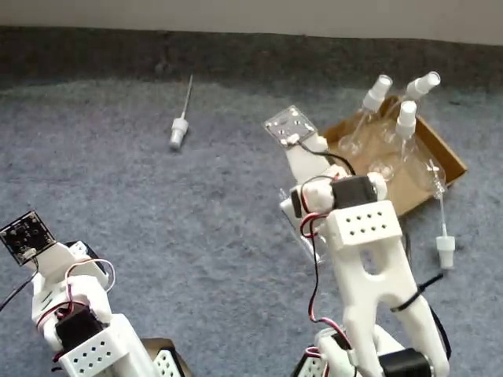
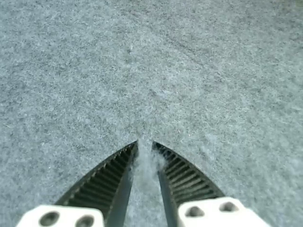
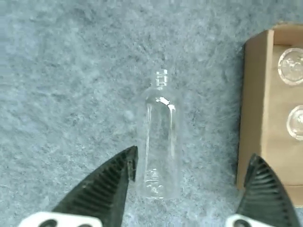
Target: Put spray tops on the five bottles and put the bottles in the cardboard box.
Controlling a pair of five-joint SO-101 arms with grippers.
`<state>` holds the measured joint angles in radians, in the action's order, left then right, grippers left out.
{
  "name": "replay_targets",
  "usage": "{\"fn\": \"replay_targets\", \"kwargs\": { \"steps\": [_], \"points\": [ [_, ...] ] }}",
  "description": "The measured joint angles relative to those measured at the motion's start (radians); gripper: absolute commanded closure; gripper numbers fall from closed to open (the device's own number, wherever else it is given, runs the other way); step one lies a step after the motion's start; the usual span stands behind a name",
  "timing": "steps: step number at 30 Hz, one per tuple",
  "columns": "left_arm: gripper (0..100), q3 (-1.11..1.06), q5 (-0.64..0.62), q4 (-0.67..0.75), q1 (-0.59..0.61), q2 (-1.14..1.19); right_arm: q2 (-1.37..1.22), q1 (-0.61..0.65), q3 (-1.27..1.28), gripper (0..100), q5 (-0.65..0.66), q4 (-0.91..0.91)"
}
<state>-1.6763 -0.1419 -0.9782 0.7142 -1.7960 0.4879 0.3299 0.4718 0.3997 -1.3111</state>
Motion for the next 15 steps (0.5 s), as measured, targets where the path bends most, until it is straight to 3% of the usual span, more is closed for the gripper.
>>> {"fn": "replay_targets", "kwargs": {
  "steps": [6, 15],
  "points": [
    [100, 0.0, 0.0, 0.0, 0.0, 0.0, -0.209, 0.051, -0.157, 68.7, 0.0, -0.037],
    [100, 0.0, 0.0, 0.0, 0.0, 0.0, -0.465, 0.054, -0.164, 68.7, 0.0, -0.038]
  ]
}}
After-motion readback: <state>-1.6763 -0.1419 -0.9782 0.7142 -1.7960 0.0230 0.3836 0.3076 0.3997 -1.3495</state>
